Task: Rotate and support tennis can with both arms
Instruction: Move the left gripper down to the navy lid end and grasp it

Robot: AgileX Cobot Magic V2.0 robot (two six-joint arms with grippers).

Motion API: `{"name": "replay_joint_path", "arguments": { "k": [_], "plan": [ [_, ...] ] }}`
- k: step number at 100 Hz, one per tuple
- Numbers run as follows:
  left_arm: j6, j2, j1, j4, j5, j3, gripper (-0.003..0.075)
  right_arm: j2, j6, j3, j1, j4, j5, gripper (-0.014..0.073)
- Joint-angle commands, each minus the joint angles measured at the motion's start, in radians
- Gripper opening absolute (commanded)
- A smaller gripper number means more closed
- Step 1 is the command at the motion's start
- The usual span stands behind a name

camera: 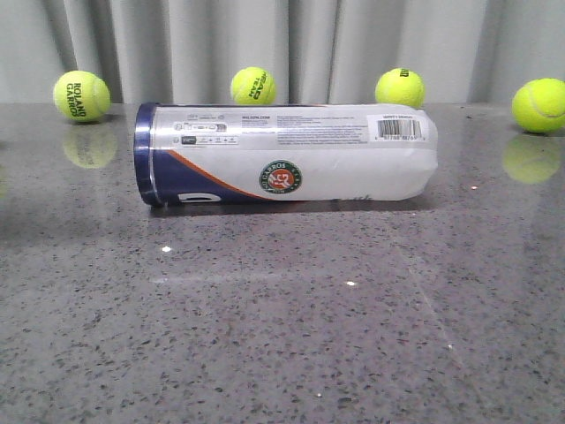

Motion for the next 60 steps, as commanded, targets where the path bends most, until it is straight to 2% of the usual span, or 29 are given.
{"name": "replay_joint_path", "arguments": {
  "k": [1, 30, 47, 60],
  "plan": [
    [0.104, 0.038, 0.002, -0.165, 0.039, -0.053, 0.0533, 0.012, -0.007, -0.026, -0.004, -0.011, -0.087, -0.0069],
    [0.359, 0.241, 0.002, -0.471, 0.271, -0.088, 0.0533, 0.012, -0.007, -0.026, -0.004, -0.011, -0.087, -0.0069],
    [0.411, 0.342, 0.000, -0.551, 0.367, -0.114, 0.0533, 0.012, -0.007, -0.026, -0.004, -0.011, -0.087, -0.0069],
    [0.439, 0.402, -0.032, -0.556, 0.378, -0.128, 0.0533, 0.012, -0.007, -0.026, -0.004, -0.011, -0.087, -0.0069]
  ]
}}
